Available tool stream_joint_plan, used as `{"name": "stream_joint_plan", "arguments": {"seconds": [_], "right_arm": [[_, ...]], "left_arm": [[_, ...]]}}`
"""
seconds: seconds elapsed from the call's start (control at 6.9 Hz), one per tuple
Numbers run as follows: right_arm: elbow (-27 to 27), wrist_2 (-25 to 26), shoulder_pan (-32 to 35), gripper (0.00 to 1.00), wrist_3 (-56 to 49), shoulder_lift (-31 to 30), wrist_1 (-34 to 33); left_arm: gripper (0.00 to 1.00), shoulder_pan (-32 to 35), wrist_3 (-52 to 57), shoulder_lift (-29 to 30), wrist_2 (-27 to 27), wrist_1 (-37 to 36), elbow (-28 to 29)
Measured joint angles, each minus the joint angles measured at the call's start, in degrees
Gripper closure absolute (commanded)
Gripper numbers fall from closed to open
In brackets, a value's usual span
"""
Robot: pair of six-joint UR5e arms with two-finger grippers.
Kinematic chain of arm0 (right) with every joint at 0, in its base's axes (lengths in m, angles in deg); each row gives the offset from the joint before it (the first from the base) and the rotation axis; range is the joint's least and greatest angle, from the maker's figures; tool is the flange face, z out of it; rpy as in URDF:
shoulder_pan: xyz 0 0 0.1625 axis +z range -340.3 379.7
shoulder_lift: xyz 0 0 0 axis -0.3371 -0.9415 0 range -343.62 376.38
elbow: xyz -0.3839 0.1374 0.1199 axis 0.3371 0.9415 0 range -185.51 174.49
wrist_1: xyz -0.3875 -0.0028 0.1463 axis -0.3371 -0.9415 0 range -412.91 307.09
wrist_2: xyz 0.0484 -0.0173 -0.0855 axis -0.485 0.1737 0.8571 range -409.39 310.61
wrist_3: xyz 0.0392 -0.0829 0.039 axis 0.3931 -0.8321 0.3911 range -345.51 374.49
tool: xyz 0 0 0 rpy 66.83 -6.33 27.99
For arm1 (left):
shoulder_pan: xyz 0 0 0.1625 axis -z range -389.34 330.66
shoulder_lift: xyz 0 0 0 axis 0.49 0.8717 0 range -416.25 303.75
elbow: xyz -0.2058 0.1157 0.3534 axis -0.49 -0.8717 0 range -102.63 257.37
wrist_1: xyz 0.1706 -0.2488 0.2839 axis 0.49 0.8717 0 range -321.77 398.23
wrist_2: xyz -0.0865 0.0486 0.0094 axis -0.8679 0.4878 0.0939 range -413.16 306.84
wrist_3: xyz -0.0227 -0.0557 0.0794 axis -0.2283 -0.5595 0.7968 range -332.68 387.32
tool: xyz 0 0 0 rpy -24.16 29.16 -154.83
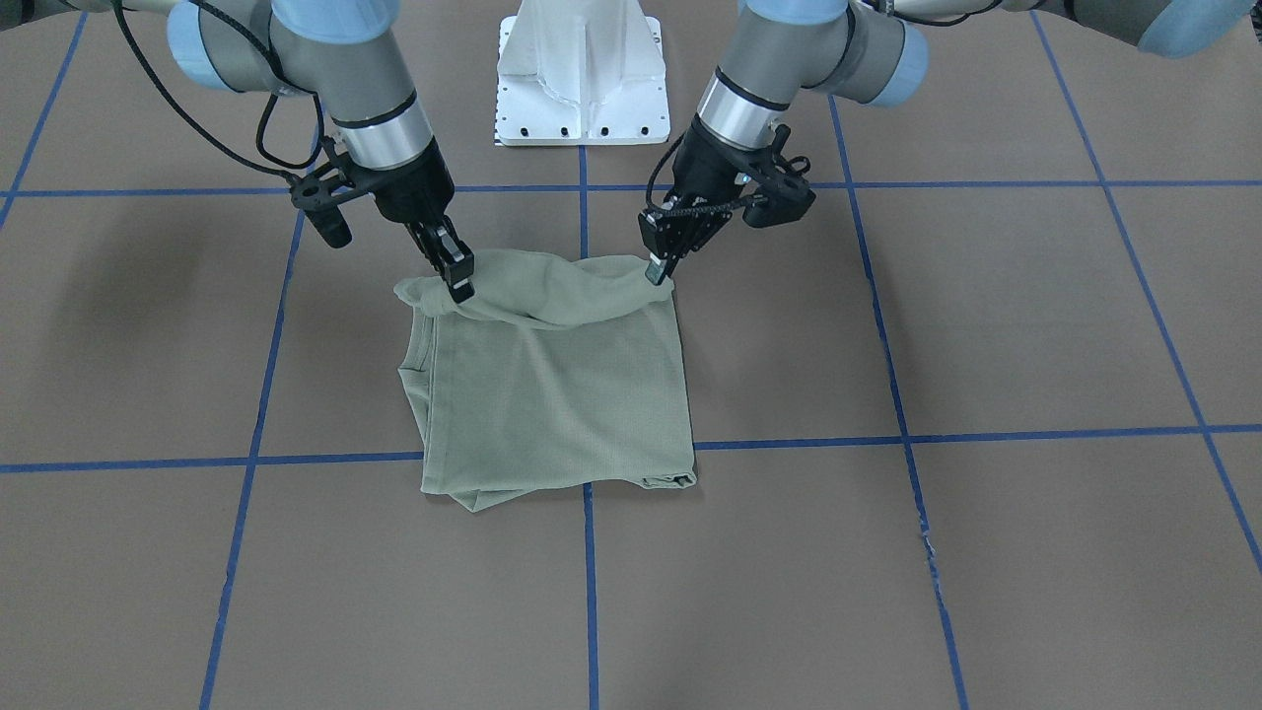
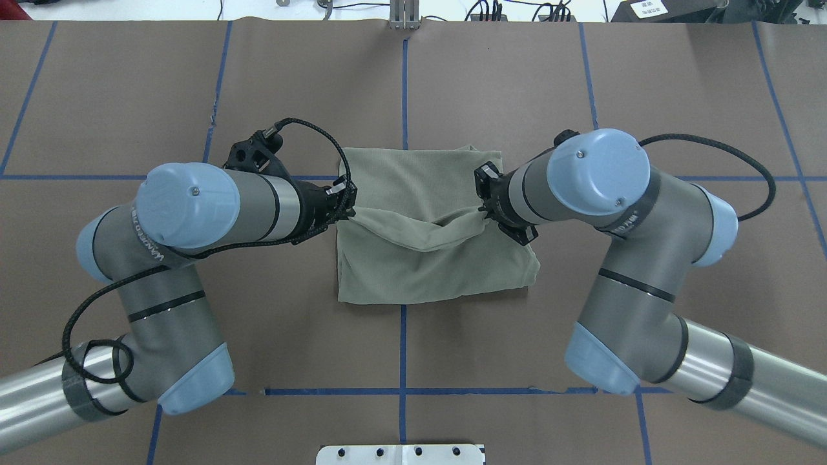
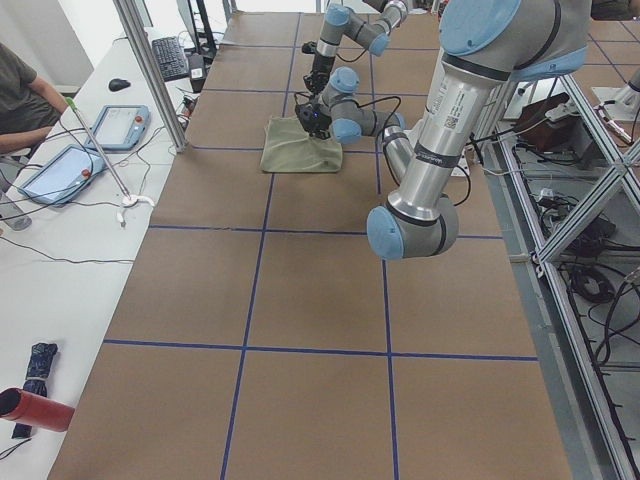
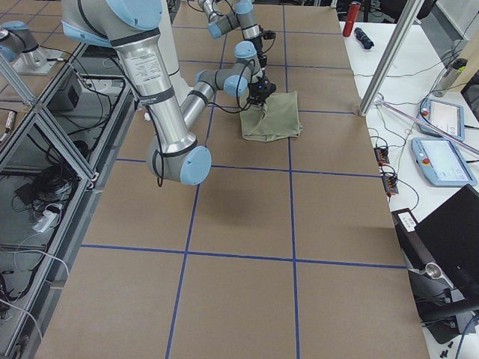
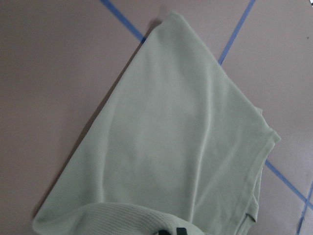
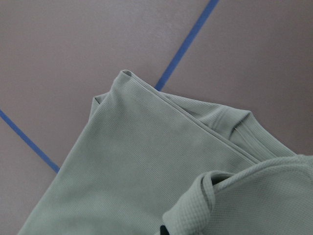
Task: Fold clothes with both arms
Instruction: 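Lift both near corners and fold them away from the robot with both grippers, then release the folded shirt and raise both grippers away from it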
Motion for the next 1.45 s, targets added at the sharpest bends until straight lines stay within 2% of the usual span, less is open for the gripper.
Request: {"name": "stream_joint_plan", "arguments": {"seconds": [0.29, 0.58, 0.72, 0.87, 1.01, 1.16, 1.45], "right_arm": [[8.84, -0.48, 2.14, 1.0, -2.35, 4.21, 1.31], [16.51, -2.04, 4.09, 1.0, -3.02, 7.39, 4.3], [19.12, -3.12, 5.02, 0.01, -3.31, 8.6, 5.07], [22.55, -3.72, 5.63, 0.0, -4.98, 10.15, 5.83], [27.68, -4.54, 6.81, 0.0, -9.97, 12.03, 8.12], [32.74, -7.29, 9.91, 0.0, -18.29, 13.34, 11.23], [36.52, -15.6, 17.41, 0.0, -34.91, 11.92, 13.68]], "left_arm": [[1.0, 2.7, 2.55, 2.89, 0.01, 6.06, 9.59], [1.0, 4.31, 4.27, 4.9, 0.08, 10.36, 15.93], [0.9, 4.88, 5.32, 5.26, 0.12, 11.46, 17.58], [0.57, 5.28, 7.11, 6.29, 0.23, 13.7, 21.23], [0.46, 6.34, 10.53, 8.08, 0.41, 18.45, 28.09], [0.43, 8.31, 15.29, 9.32, 0.48, 22.6, 33.74], [0.43, 10.86, 20.6, 10.06, -0.28, 25.11, 36.86]]}}
